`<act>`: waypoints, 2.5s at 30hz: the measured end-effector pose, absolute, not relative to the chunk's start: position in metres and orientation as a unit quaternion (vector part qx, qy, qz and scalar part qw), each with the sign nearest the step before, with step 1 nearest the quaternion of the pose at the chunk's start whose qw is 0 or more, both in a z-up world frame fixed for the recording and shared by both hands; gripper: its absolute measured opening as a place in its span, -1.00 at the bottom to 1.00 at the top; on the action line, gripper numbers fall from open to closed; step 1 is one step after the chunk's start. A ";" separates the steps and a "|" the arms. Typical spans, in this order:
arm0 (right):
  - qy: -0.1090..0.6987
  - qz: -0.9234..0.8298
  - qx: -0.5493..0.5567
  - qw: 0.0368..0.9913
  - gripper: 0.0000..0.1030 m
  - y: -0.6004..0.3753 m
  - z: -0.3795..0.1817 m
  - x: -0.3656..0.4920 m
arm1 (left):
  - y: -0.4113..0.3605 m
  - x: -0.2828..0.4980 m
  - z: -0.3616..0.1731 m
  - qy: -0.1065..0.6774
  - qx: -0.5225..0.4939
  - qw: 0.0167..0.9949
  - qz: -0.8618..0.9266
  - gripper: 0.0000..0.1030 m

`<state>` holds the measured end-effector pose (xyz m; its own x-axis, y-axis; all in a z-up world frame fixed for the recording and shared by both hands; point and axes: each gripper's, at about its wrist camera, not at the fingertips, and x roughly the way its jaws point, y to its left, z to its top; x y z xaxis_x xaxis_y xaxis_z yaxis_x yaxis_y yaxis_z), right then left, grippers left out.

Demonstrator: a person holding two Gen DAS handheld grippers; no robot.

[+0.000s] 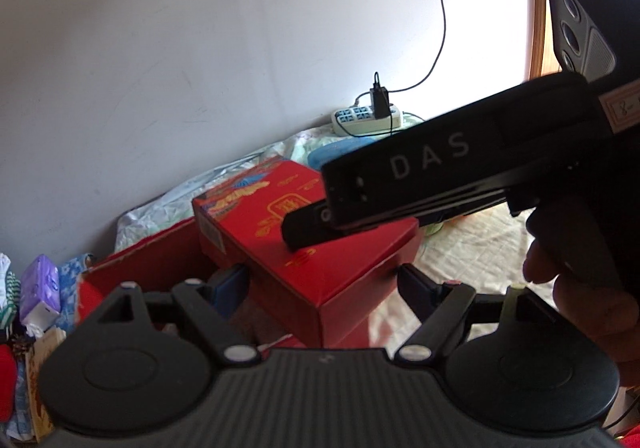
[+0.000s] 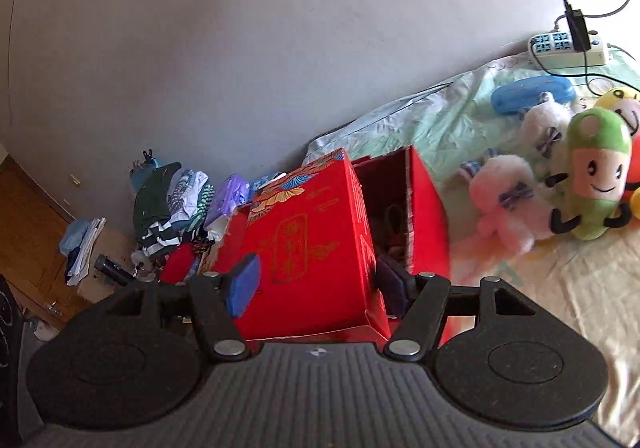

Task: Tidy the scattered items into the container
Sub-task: 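Carry the red gift box with the right gripper into the red container, then open the right gripper and withdraw it from the container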

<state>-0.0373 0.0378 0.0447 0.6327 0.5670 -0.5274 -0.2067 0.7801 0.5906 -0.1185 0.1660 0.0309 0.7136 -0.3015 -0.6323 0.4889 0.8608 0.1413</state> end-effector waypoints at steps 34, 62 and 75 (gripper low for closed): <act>0.496 0.222 0.297 0.785 0.03 0.178 -0.053 0.055 | 0.335 -0.065 -0.029 0.398 0.054 0.904 -0.150 0.53; 0.476 0.212 0.280 0.806 -0.11 0.167 -0.035 0.046 | 0.319 -0.068 -0.024 0.410 0.061 0.906 -0.088 0.55; 0.431 0.125 0.179 0.875 -0.17 0.129 -0.013 0.004 | 0.293 -0.061 -0.025 0.446 0.065 0.892 -0.020 0.66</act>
